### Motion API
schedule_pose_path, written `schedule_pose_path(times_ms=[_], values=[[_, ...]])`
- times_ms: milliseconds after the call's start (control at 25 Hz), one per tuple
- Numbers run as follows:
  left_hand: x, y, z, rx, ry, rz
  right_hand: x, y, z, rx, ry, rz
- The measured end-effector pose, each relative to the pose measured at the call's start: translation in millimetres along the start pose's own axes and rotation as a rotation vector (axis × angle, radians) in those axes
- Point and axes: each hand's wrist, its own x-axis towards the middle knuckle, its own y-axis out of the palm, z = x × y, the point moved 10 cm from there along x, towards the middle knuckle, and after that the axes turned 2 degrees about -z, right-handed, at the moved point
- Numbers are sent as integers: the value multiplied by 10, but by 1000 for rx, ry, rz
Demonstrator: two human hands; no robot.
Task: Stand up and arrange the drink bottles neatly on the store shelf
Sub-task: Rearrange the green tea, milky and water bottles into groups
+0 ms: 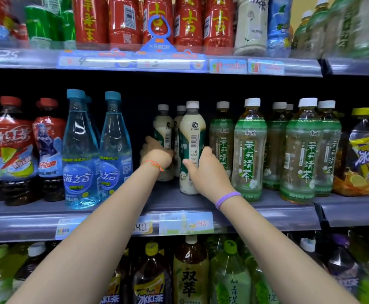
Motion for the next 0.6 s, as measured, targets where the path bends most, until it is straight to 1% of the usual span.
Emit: schedule_pose_path(times_ms=[80, 160, 240, 320, 440, 520, 600], values=[[-28, 34, -28, 7, 33, 46, -12, 0, 10, -19, -16, -3], [-123, -50, -76, 87, 85, 35, -24, 9, 20, -21, -17, 6], [-322, -140, -156, 160, 183, 37, -36, -2, 25, 4, -10, 32], [-558, -229, -157, 143, 263, 29, -86, -25, 41, 72, 2, 76], [-830, -444, -86, 22, 354, -77, -243, -72, 158, 246, -10, 121], [-964, -581, -70, -171, 395, -127, -373, -79, 320, 345, -44, 129], [-1115, -706, -133, -325, 496, -182, -441, 11, 476, 398, -91, 146]])
